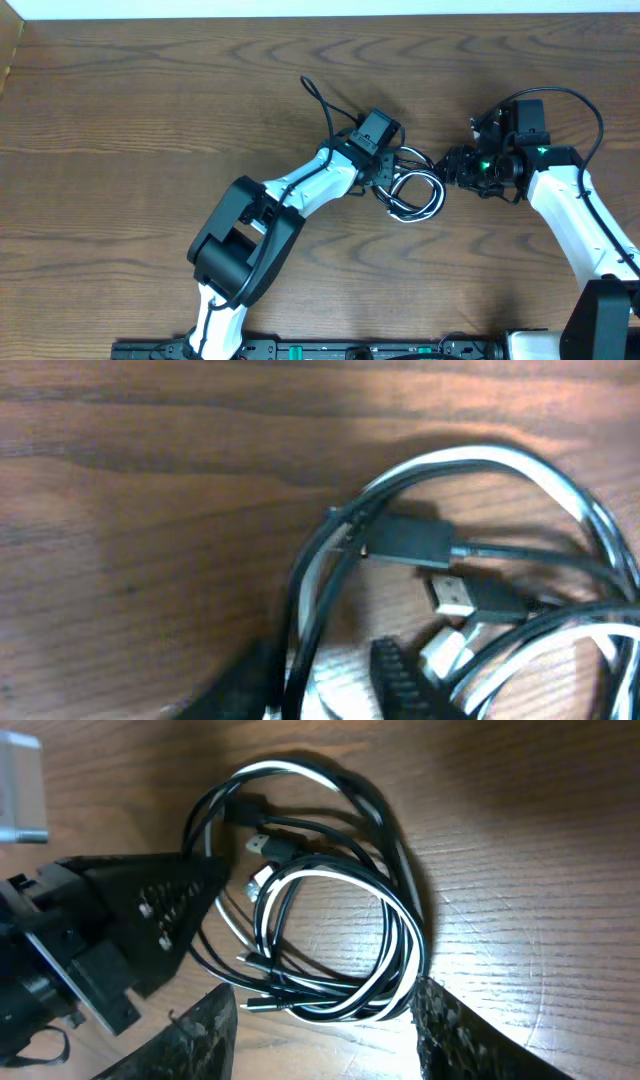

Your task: Untangle cables

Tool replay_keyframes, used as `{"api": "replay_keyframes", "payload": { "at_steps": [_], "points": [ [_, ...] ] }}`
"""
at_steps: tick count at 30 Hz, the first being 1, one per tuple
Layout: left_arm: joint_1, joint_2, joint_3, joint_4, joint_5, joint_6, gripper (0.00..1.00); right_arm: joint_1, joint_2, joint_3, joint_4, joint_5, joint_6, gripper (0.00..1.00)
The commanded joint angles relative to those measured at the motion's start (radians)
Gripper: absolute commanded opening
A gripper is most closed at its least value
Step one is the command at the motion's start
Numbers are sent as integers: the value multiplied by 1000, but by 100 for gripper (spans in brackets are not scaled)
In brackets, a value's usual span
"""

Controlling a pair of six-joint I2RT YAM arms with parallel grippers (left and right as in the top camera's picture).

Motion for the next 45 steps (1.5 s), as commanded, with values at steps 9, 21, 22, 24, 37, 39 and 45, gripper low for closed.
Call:
{"api": "replay_keyframes", "payload": {
  "at_steps": [9, 21, 22, 24, 37, 39, 45],
  "points": [
    [10, 35, -30, -64, -124, 204, 8, -9, -4, 11, 6, -63, -66, 56],
    [111, -444, -16, -102, 471, 337, 7, 11, -4, 11, 176, -254, -100, 54],
    [115, -457, -16, -103, 472, 327, 7, 11, -4, 11, 184, -254, -100, 54],
    [117, -475, -16, -103, 474, 311, 7, 11, -4, 11, 195, -254, -100, 54],
    [146, -491, -16, -77, 531, 89, 8, 156, 29, 11, 322, 240, 167, 43],
    [146, -504, -16, -78, 534, 77, 7, 176, 61, 11, 334, 343, 227, 41],
    [174, -614, -16, -50, 507, 66, 8, 175, 200, 11, 328, 370, 244, 39]
  ]
}}
